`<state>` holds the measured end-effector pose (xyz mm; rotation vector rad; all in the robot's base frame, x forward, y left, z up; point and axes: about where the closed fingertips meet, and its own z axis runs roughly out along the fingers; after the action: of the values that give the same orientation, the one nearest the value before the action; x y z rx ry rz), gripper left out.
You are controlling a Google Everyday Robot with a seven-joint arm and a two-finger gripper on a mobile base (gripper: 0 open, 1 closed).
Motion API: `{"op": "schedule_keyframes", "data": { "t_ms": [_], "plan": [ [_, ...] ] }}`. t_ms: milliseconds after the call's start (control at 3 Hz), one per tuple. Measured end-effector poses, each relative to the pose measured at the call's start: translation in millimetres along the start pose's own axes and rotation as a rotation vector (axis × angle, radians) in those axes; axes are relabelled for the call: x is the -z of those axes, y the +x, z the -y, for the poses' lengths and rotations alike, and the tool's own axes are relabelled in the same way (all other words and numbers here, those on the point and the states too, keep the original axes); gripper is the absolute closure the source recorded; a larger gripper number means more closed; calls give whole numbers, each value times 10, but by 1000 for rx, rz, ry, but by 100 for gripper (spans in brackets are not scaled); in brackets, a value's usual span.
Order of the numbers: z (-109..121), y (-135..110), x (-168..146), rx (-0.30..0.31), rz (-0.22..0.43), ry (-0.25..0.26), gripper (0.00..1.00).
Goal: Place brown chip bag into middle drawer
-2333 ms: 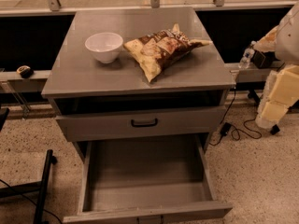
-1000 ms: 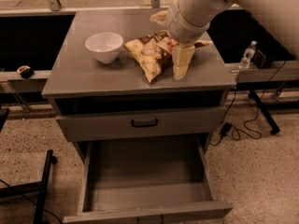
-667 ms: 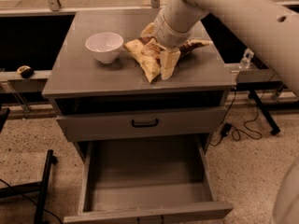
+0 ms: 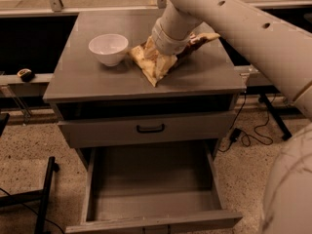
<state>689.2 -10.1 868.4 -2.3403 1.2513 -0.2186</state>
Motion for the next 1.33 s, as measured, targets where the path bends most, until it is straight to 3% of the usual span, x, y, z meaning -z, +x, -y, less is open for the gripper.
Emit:
{"op": "schedule_keyframes", "data": {
  "t_ms": [333,667,1000,1333],
  "plan": [
    [-1,28,419,-53,81,63,96],
    [-131,92,978,-166,145,132,100],
    [-546,163,1718,-340,194,205,100],
    [-903,-37,2231,-412,210,261,100]
  ]
}}
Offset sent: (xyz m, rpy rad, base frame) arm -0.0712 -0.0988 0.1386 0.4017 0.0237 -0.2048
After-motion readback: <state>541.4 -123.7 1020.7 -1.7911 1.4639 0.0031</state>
